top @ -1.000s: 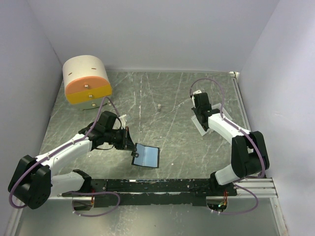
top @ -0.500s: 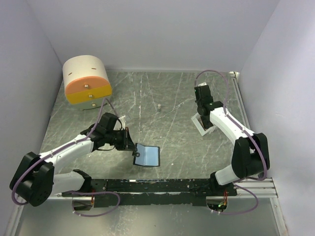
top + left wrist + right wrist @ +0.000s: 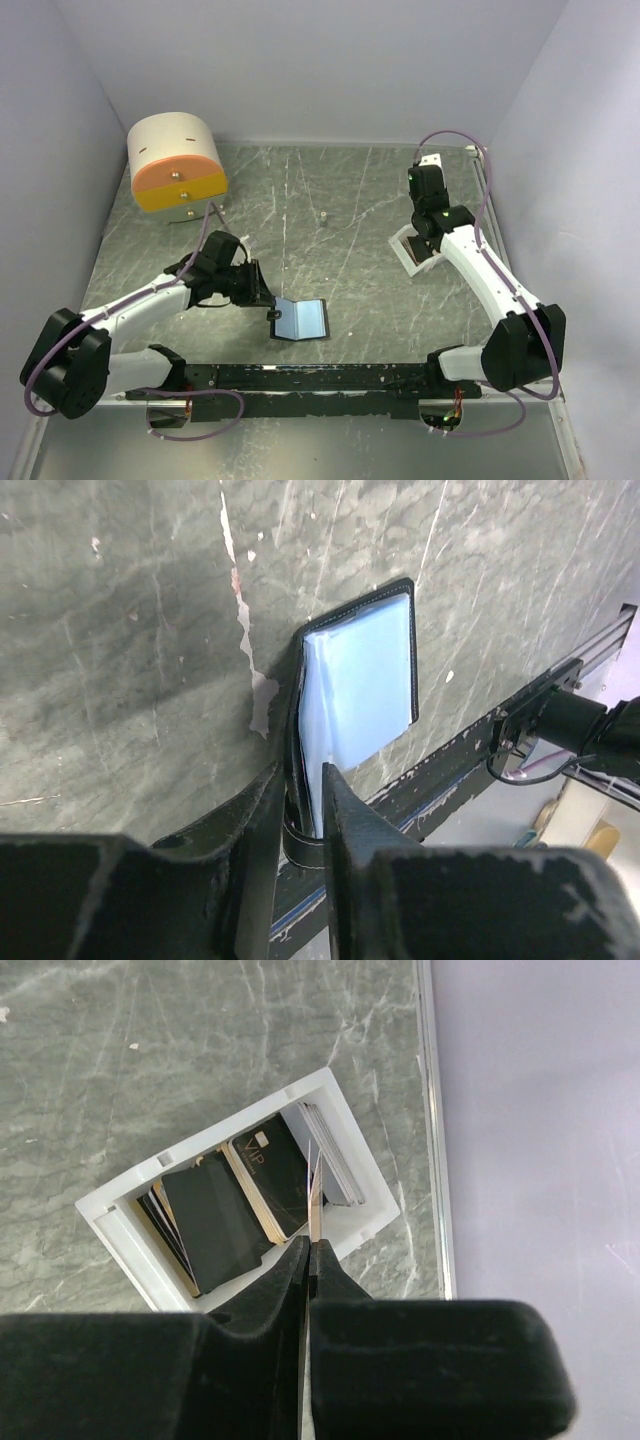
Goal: Put the credit cards into the card holder
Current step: Pick up the credit card from the storage box.
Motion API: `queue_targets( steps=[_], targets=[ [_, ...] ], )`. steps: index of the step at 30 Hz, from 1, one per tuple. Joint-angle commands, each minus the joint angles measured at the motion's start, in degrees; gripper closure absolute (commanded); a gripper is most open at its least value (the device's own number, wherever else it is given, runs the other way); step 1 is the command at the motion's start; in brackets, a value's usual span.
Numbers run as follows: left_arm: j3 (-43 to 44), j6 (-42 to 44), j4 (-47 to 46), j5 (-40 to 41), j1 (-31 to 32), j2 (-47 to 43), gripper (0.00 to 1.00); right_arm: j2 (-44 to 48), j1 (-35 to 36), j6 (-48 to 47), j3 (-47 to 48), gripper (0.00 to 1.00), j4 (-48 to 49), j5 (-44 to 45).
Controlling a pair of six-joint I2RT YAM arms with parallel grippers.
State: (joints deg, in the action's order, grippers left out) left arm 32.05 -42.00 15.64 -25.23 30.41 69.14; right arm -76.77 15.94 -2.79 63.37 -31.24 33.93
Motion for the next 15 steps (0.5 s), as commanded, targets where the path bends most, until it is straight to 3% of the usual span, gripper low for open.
queue_targets(
  steps=[1, 5, 9, 15],
  targets=[
    [3.1, 0.8, 3.7, 4.8, -0.2, -1.4, 0.68, 1.4, 0.3, 0.7, -0.3, 1.00, 1.0, 1.0],
    [4.6, 1.7, 7.4, 8.3, -0.2, -2.2, 0.65, 1.5, 0.3, 0.8, -0.6, 1.00, 1.8, -1.3],
    [7.8, 2.7, 10.9, 11.3, -0.2, -4.8, 0.53, 1.6, 0.5, 3.6, -0.1, 1.00, 0.9, -0.4],
    [15.4, 3.2, 14.7, 10.2, -0.2, -8.7, 0.50, 4.6, 2.2, 8.5, 1.7, 1.00, -0.8, -10.2]
  ],
)
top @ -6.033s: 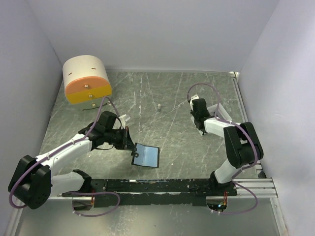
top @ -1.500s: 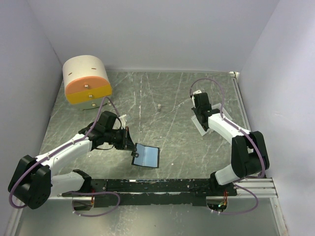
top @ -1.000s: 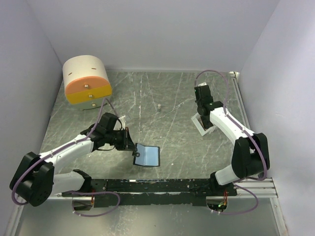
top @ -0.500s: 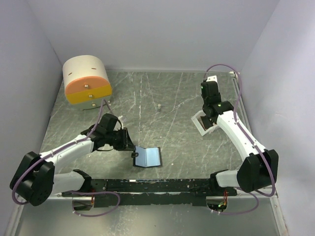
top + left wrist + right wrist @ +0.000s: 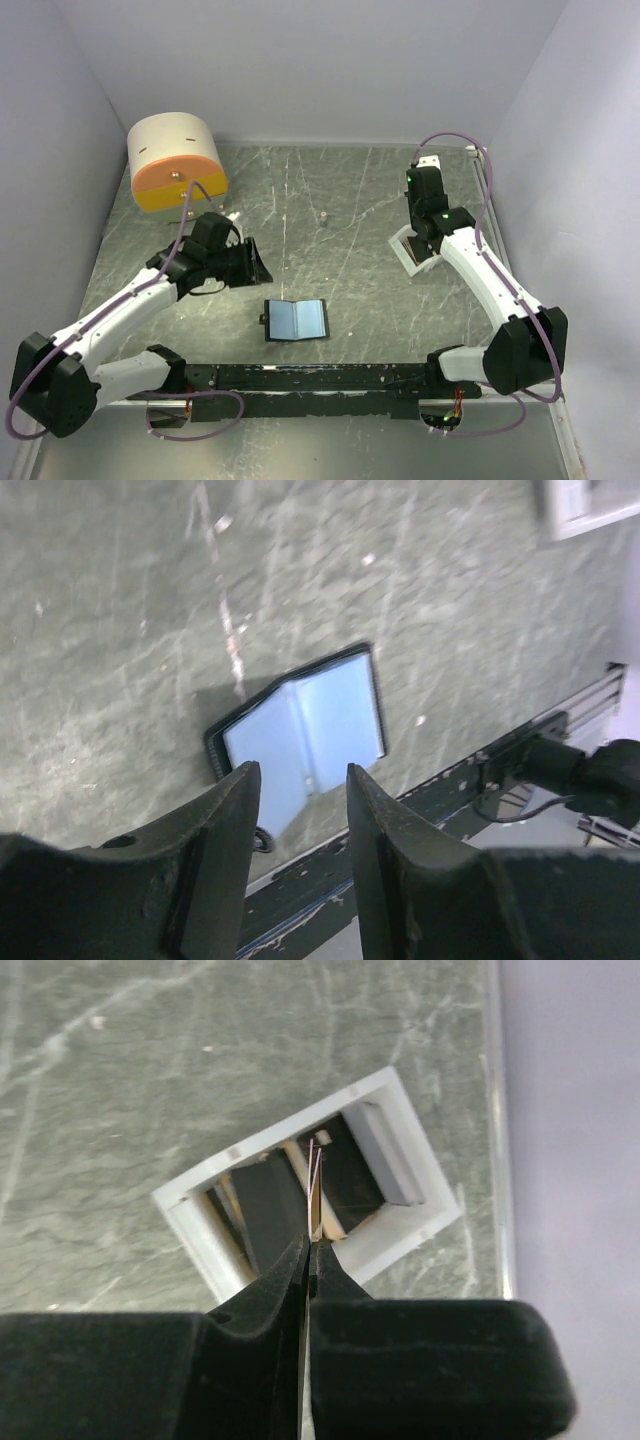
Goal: Put the credit cards into the card holder
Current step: Pick up the credit card from the storage box, then adjust the credit card.
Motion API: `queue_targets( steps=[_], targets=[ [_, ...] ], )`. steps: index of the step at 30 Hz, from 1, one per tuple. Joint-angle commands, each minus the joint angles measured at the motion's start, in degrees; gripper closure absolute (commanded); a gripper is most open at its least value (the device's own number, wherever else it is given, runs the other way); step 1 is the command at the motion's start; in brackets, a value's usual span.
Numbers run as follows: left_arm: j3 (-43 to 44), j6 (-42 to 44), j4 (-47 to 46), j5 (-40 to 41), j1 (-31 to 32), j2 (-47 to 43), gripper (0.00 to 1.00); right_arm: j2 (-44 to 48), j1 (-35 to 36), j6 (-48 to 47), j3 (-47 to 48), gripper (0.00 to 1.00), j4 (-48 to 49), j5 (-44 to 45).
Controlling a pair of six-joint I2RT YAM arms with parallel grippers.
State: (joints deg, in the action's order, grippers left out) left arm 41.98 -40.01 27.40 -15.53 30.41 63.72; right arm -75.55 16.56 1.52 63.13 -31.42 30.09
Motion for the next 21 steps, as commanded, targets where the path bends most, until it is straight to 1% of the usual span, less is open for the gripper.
queue_targets(
  steps=[1, 3, 7, 9, 12, 15, 19, 21],
  targets=[
    [6.5, 1.0, 2.7, -0.9, -0.2, -4.2, 0.48, 4.3, 2.2, 4.8, 2.0, 1.00, -0.4, -8.1],
    [7.8, 0.3, 1.2, -4.5, -0.2, -5.4, 0.42, 6.2, 3.9, 6.3, 1.9, 1.00, 0.3, -11.3],
    [7.1, -3.4, -5.8, -13.5, -0.2, -7.5, 0.37, 10.7, 10.2, 9.6, 0.9, 1.00, 3.4, -16.8],
    [5.8, -5.8, -9.5, -17.2, -0.2, -8.8, 0.36, 12.1, 13.4, 12.0, 0.4, 1.00, 5.2, -19.8],
    [3.8, -8.2, -15.4, -21.1, -0.2, -9.9, 0.36, 14.2, 16.8, 16.9, -1.5, 1.00, 9.6, -27.9],
    [3.2, -9.2, -18.4, -22.7, -0.2, -10.5, 0.36, 16.8, 18.8, 21.9, -5.1, 1.00, 16.1, -35.4],
    [1.3, -9.8, -21.2, -23.9, -0.2, -10.8, 0.35, 20.0, 20.5, 28.8, -11.2, 1.00, 24.1, -41.9],
    [-0.7, -11.1, -24.4, -25.1, -0.2, -11.0, 0.34, 21.0, 21.2, 31.8, -13.8, 1.00, 27.7, -44.9]
  ],
)
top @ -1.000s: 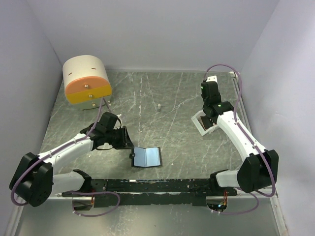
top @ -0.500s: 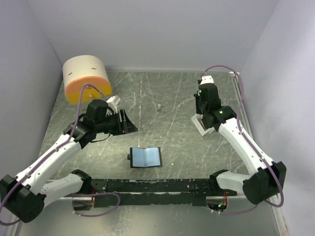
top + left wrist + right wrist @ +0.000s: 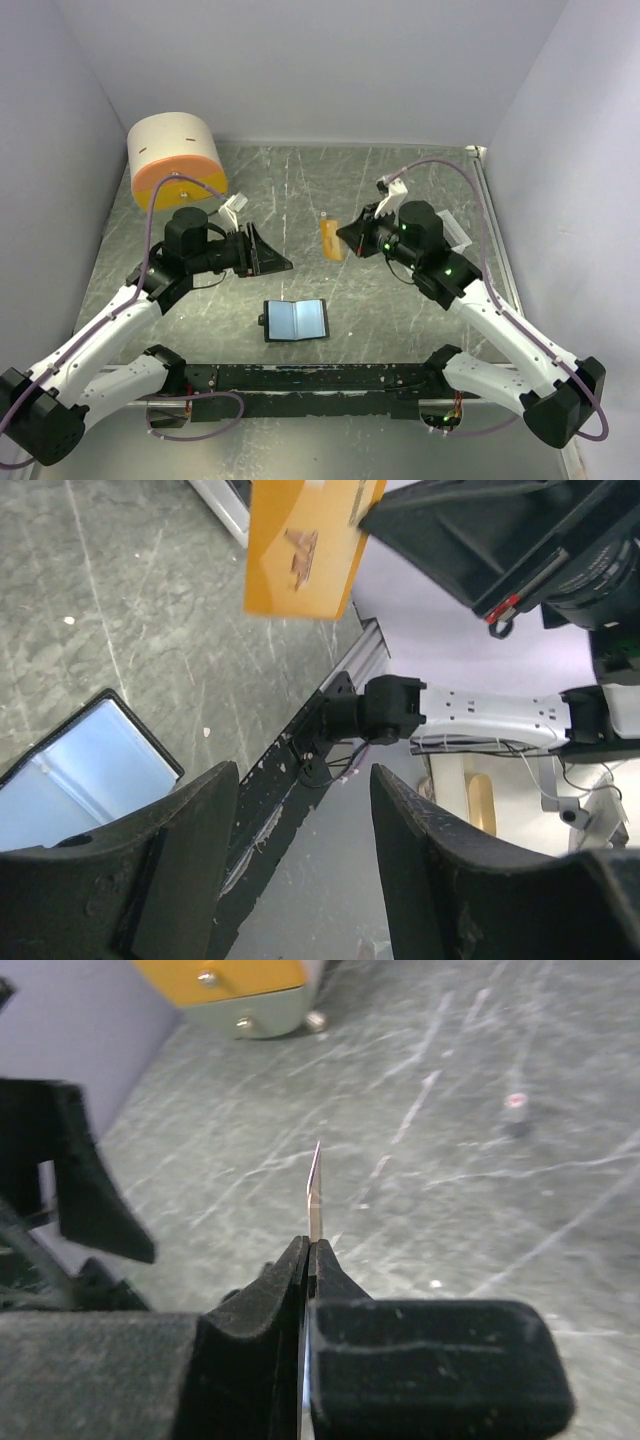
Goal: Put the credit cards into the card holder
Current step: Adjust the credit card.
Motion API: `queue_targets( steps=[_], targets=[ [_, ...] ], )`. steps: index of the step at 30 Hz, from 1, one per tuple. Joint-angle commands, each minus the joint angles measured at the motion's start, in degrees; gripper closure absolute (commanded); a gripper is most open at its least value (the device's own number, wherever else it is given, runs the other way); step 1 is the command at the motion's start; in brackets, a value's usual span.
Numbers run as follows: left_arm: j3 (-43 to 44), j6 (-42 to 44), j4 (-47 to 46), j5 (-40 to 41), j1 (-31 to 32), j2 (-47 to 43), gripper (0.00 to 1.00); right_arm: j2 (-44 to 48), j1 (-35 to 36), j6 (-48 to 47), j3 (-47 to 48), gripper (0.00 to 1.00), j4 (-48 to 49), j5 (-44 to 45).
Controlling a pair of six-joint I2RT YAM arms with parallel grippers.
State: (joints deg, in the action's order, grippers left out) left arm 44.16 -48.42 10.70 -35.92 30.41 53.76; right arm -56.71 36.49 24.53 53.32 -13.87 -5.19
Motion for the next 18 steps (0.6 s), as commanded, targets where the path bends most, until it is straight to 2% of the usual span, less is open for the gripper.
queue_targets(
  steps=[1, 9, 14, 18],
  targets=[
    [-4.1, -3.4, -9.1, -5.2, -0.2, -1.1, 0.34, 2.7, 1.7, 10.2, -5.3, 1.00, 11.9, -11.0],
    [-10.0, -5.9, -15.5, -4.7, -0.2, -0.6, 0.32, 4.5, 5.0, 20.2, -14.2, 1.00, 24.5, -15.7],
    [-12.1, -7.7, -20.7, -5.9, -0.2, 0.5, 0.32, 3.5, 7.7, 23.1, -17.0, 1.00, 28.7, -16.3],
    [-13.5, -9.1, -24.1, -6.5, -0.2, 1.1, 0.39, 3.3, 9.0, 24.4, -18.3, 1.00, 30.5, -16.4]
  ],
)
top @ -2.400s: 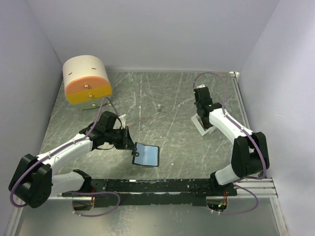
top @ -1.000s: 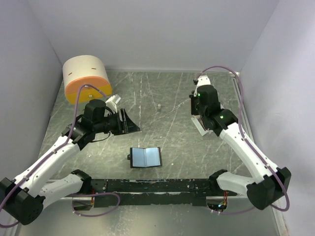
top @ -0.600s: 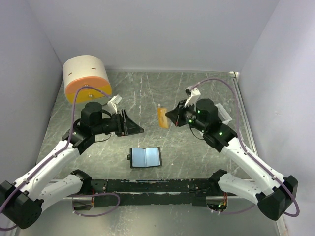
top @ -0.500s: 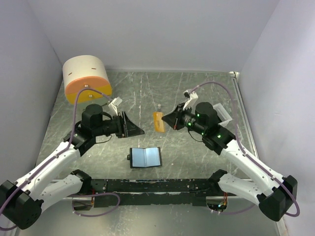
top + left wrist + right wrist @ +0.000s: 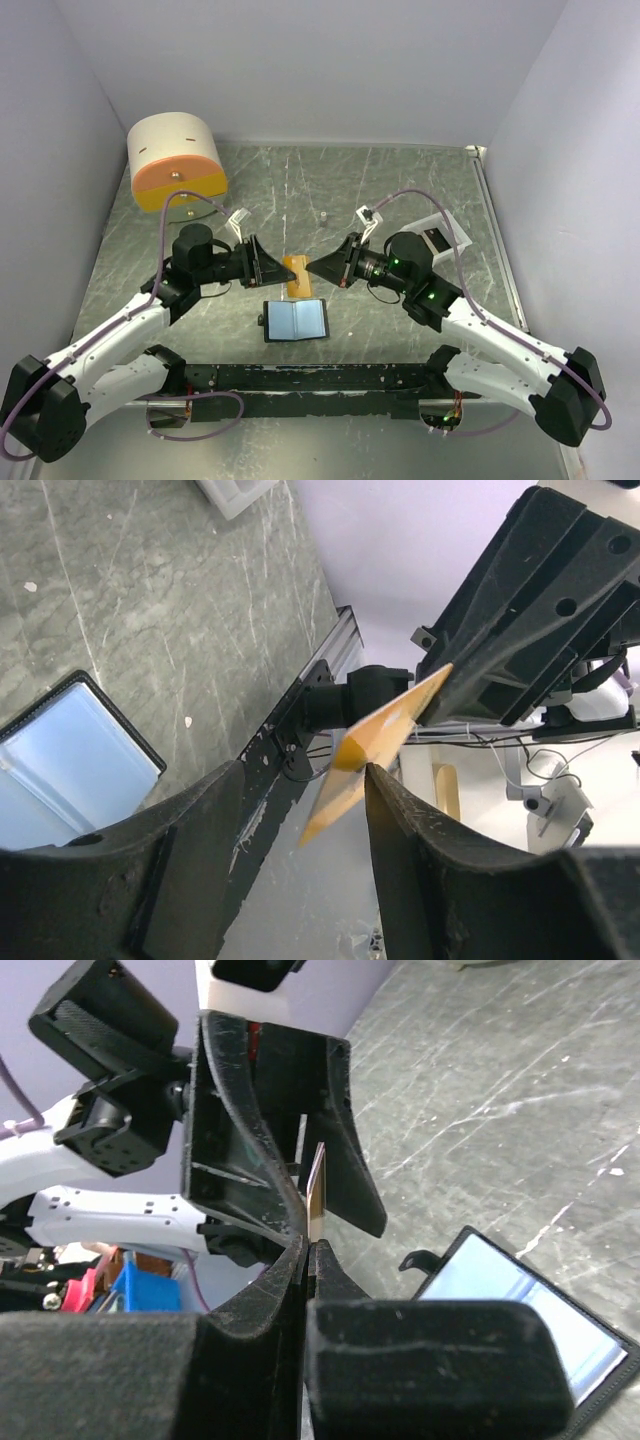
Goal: Put the credit cards into the card holder
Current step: Adjust the credit card.
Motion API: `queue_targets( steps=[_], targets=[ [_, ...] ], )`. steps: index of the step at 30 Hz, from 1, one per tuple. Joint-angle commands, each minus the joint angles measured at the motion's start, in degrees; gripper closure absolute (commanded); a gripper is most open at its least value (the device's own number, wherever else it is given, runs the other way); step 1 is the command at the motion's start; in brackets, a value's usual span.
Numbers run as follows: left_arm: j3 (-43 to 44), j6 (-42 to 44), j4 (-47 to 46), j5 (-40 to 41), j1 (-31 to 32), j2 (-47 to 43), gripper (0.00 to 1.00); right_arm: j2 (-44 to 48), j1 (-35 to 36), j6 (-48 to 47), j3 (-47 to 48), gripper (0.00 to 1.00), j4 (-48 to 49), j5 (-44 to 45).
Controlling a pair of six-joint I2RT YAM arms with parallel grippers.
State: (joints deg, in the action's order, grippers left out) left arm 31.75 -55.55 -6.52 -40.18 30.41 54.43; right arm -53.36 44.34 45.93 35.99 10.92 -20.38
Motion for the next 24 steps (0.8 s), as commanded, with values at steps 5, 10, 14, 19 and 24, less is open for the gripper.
queue_targets(
  steps=[5, 10, 14, 19, 24],
  targets=[
    [-2.2, -2.7, -8.4, -1.9, -0.2, 0.9, 0.64, -0.1, 1.5, 4.2, -2.8, 1.00, 6.8, -1.7],
    [-4.3, -5.0, -13.3, -3.3, -0.2, 0.7, 0.85, -0.2, 1.6, 4.5, -4.0, 1.00, 7.0, -2.2],
    [-4.6, -4.5, -13.3, -3.3, -0.2, 0.1, 0.93, -0.4, 1.5, 5.1, -3.7, 1.00, 6.9, -2.7],
    [-5.0, -5.0, -14.7, -3.8, -0.2, -0.8, 0.93, -1.7, 1.6, 9.2, -5.1, 0.98, 11.9, -4.9],
    [-6.0, -6.0, -16.9, -4.6, -0.2, -1.2, 0.93, -4.3, 1.6, 13.4, -7.1, 0.92, 19.1, -8.8]
  ],
)
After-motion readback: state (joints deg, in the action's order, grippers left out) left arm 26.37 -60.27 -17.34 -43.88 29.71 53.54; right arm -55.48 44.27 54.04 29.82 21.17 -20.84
